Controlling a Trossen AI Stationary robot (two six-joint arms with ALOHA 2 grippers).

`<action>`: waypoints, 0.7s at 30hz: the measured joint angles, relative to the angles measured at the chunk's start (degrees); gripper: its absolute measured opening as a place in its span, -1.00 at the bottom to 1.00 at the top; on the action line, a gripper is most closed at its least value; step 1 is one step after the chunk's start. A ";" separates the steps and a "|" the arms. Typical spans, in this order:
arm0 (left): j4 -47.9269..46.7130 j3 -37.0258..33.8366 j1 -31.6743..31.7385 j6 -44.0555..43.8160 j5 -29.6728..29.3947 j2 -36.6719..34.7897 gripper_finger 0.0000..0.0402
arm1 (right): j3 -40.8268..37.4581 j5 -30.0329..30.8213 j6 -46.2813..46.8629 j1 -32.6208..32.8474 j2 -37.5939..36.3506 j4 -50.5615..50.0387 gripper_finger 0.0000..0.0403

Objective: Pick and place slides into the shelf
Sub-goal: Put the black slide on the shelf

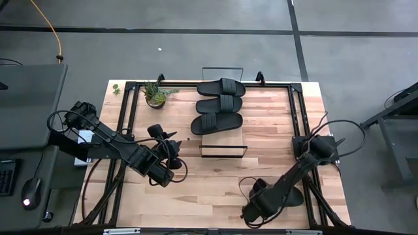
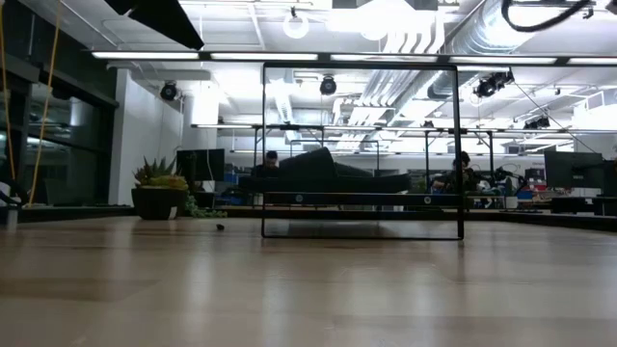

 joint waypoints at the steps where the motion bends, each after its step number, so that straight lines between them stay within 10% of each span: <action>1: 0.24 0.00 -0.01 0.01 0.00 0.00 -0.08 | -0.02 -0.01 0.01 0.19 0.40 -0.20 0.07; 21: 0.79 0.00 0.00 0.11 0.02 0.00 -0.08 | -3.40 3.06 1.71 1.91 0.93 -0.35 0.07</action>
